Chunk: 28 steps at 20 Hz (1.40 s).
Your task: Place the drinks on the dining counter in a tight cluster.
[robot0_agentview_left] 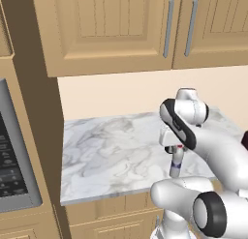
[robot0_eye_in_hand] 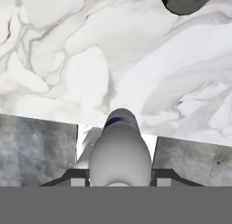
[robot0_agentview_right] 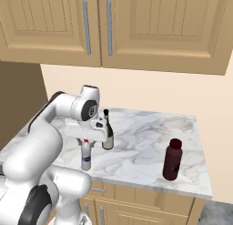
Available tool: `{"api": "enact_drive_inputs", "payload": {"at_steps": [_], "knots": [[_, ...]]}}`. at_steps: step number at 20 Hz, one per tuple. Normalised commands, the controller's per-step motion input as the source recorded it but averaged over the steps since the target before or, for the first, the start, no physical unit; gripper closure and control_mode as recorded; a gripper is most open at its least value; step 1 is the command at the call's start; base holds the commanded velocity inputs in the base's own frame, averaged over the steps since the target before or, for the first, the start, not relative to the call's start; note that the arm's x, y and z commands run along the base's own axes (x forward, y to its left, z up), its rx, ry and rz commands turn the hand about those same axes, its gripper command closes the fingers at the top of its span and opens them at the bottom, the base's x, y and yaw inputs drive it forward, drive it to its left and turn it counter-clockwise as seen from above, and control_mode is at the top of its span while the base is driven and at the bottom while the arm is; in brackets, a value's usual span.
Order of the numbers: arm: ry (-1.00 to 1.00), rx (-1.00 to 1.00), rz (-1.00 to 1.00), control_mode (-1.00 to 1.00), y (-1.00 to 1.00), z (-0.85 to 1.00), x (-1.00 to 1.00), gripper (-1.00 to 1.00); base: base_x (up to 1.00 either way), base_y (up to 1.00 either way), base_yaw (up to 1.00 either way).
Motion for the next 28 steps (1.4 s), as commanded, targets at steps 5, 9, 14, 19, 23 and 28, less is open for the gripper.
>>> {"api": "enact_drive_inputs", "payload": {"at_steps": [5,9,14,19,23,28], "knots": [[0.00,0.00,0.00,-1.00,0.00,0.39,-0.50,1.00,0.00,0.00,0.00],[0.00,0.00,0.00,-1.00,0.00,0.42,-0.29,1.00,0.00,0.00,0.00],[0.00,0.00,0.00,-1.00,0.00,0.49,-0.04,1.00,0.00,0.00,0.00],[0.00,0.00,0.00,-1.00,0.02,0.44,0.18,1.00,0.00,0.00,0.00],[0.00,-0.01,0.00,-1.00,0.01,0.33,0.16,1.00,0.00,0.00,0.00],[-0.07,-0.01,-0.01,-1.00,0.08,0.02,0.08,1.00,0.00,0.00,0.00]]}}
